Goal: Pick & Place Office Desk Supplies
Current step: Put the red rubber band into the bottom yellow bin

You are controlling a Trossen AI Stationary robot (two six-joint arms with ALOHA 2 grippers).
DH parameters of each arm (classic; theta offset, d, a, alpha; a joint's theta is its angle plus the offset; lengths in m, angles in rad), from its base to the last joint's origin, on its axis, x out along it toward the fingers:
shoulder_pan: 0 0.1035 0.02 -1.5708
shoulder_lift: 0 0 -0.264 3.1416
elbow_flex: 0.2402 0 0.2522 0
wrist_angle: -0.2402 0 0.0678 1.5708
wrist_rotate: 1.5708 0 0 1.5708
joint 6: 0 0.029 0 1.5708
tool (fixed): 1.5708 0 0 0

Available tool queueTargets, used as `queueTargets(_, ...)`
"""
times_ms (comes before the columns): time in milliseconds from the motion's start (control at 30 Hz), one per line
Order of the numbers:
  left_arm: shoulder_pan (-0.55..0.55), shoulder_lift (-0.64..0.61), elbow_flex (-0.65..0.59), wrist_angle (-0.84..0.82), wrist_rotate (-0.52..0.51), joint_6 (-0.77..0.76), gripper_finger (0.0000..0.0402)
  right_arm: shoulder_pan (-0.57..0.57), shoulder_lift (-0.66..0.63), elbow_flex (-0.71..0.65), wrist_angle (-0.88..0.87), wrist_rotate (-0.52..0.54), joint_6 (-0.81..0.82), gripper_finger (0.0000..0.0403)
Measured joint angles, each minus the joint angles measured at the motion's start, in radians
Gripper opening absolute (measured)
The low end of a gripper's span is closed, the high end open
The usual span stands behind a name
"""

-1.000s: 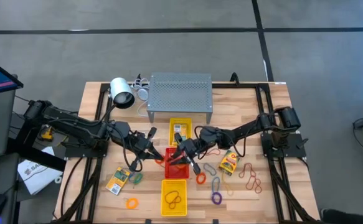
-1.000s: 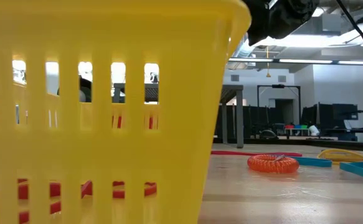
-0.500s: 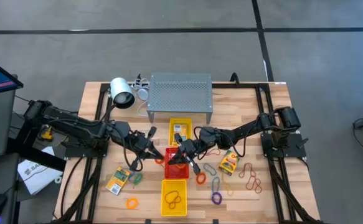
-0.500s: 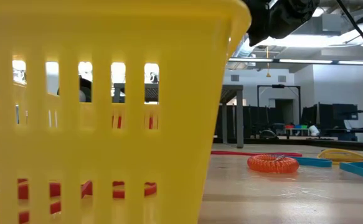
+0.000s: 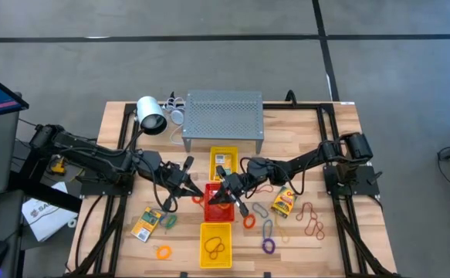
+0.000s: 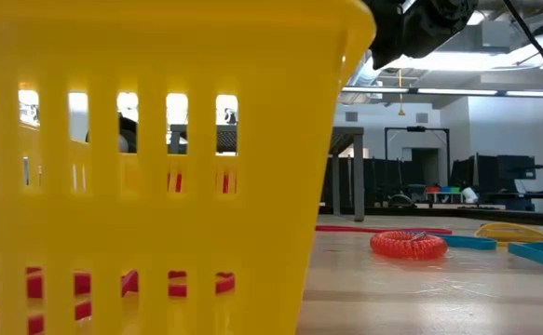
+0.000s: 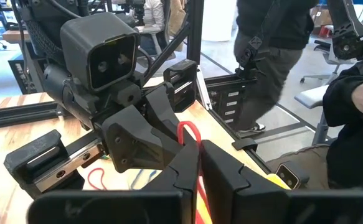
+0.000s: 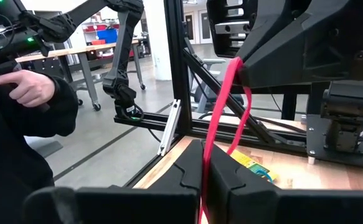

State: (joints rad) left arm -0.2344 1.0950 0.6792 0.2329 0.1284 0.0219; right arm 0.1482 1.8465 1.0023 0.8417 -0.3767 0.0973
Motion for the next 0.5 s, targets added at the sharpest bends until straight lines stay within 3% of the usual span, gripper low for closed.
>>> queueTargets(333,0.0,-0.009,0.0,-0.001,0.0,0.0,0.012,0.0,-0.004,0.0,-0.01,-0.019,0.0,0.0)
queueTargets(500,0.0,-0.025,0.0,-0.006,-0.006,0.009,0.0149,0.004,-0.061,0.028,-0.182,-0.02,-0.004,0.0)
